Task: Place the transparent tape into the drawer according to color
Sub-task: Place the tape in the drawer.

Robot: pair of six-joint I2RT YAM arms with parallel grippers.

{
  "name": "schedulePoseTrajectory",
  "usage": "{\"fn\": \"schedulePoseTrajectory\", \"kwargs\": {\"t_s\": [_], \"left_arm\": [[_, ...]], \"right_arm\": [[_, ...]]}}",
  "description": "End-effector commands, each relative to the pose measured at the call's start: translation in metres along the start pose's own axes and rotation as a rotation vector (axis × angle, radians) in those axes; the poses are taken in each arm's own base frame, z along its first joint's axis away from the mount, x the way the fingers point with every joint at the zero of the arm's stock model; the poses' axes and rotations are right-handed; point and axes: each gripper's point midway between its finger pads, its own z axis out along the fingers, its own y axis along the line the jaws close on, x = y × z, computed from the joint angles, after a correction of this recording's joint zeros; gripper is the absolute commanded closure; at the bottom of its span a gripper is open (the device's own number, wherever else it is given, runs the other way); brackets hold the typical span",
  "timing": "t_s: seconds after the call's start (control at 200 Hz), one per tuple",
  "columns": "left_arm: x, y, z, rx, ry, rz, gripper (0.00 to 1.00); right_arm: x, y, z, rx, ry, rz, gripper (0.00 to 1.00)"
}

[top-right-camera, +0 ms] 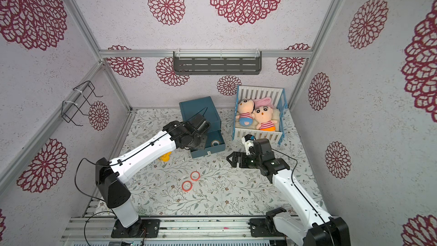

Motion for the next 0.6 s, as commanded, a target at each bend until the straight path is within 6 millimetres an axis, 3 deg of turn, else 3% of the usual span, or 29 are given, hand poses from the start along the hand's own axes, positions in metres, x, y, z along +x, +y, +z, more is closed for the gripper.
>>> {"fn": "schedulePoseTrajectory", "kwargs": {"t_s": [0.0, 0.445, 0.505, 0.596], "left_arm": [[-0.020, -0.003, 0.008, 0.030, -0.058, -0.011, 1.00], [-0.010, -0.006, 0.039, 0.014, -0.027, 0.011, 1.00], [-0.009, -0.006, 0.041, 0.013, -0.030, 0.013, 0.87], [-0.009, -0.007, 0.042, 0.016, -0.037, 0.011, 0.59]], "right_arm": [[-0.009, 0.008, -0.007, -0.031, -0.044, -0.021, 0.01], [-0.009, 0.006, -0.006, -0.029, -0.040, -0.022, 0.01], [-0.010, 0.006, -0.006, -0.030, -0.041, -0.021, 0.01], [-0.010, 0.006, -0.006, -0.035, -0.043, -0.019, 0.01]]}}
